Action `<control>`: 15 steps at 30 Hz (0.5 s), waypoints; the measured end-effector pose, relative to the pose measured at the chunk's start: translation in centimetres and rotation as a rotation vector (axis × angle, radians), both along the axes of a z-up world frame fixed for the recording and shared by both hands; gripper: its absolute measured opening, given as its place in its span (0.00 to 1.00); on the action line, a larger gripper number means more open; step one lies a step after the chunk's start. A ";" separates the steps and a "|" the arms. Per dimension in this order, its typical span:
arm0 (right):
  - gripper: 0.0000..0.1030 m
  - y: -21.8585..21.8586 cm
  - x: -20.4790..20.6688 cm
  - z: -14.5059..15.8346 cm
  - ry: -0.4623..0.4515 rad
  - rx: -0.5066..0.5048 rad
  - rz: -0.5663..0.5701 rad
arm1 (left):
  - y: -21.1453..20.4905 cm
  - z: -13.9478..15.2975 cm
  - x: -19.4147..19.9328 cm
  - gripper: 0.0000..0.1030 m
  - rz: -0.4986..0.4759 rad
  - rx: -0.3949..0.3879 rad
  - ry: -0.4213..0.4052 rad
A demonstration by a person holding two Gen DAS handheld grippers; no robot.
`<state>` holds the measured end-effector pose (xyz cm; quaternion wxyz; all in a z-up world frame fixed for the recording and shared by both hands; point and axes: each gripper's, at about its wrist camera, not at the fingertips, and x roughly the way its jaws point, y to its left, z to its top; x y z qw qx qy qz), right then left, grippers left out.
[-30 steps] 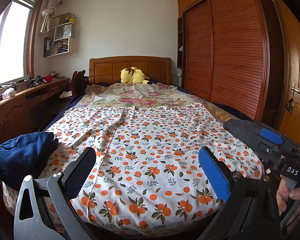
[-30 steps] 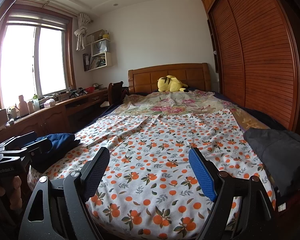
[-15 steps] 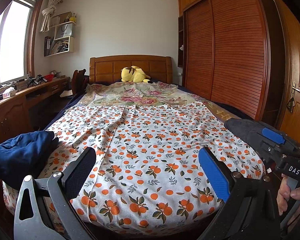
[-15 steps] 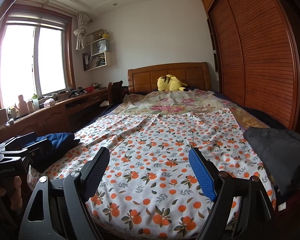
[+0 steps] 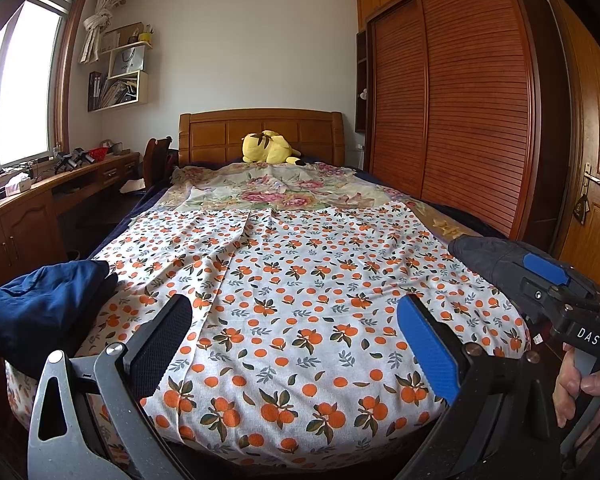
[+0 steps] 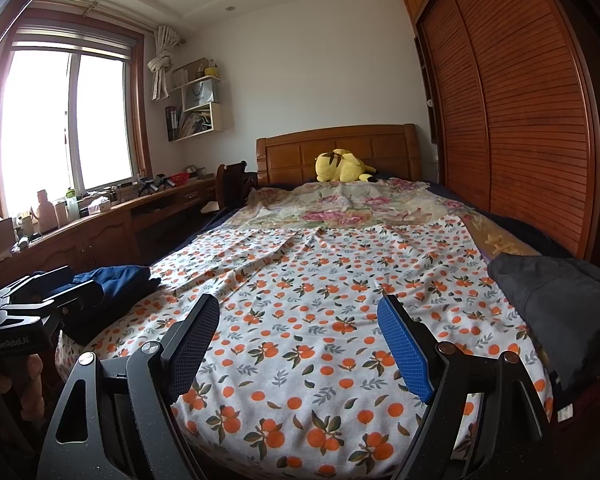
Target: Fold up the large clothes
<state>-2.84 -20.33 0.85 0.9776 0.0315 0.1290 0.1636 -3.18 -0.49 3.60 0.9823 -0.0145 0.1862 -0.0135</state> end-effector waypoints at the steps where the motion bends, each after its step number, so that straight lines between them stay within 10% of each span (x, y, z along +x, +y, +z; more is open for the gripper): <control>1: 0.80 0.0 0.0 0.0 0.000 0.000 -0.001 | 0.0 0.0 0.0 0.99 0.000 0.000 0.000; 15: 0.80 0.3 0.0 -0.1 -0.002 -0.002 -0.005 | 0.0 -0.1 -0.2 0.99 -0.002 -0.003 0.001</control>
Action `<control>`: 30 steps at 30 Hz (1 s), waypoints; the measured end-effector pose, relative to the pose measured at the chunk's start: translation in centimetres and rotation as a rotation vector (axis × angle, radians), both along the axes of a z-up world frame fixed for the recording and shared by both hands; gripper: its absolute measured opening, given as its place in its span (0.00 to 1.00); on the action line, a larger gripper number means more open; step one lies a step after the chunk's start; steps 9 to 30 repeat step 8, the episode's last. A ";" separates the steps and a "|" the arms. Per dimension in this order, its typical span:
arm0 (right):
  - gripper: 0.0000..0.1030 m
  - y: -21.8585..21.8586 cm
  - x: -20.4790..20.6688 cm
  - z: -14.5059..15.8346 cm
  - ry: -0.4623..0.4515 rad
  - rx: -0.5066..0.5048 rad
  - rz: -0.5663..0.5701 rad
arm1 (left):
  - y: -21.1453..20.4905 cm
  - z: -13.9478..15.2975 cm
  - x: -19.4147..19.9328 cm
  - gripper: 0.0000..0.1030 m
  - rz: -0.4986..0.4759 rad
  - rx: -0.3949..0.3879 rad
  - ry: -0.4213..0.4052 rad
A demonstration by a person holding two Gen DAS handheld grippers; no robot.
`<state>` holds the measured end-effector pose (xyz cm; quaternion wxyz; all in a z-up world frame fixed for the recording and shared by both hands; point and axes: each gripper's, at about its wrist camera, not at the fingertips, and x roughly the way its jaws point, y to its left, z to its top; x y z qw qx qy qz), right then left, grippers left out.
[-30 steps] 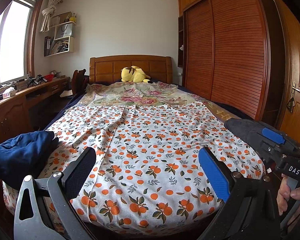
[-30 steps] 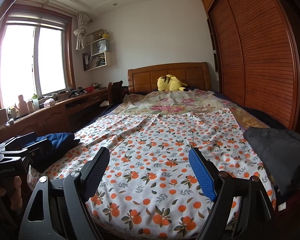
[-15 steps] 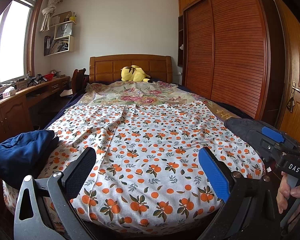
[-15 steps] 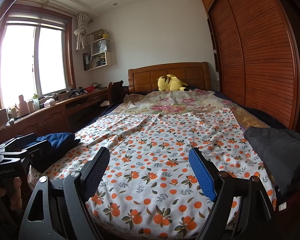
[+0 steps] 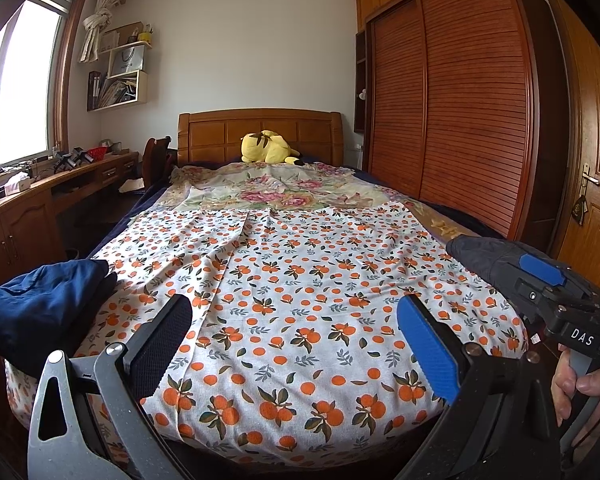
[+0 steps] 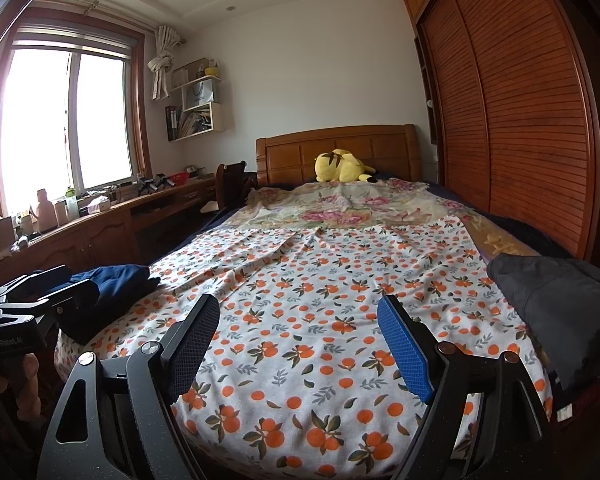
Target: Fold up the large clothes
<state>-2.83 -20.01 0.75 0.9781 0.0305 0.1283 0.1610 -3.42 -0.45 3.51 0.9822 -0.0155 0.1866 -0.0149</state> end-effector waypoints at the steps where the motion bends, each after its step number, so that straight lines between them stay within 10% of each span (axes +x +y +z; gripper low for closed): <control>1: 0.80 0.0 -0.1 -0.1 0.000 0.001 0.001 | 0.0 0.0 0.0 0.99 0.000 -0.001 0.000; 30: 0.80 -0.1 -0.2 -0.1 0.001 0.003 0.002 | 0.0 0.0 0.0 0.99 0.000 -0.001 0.002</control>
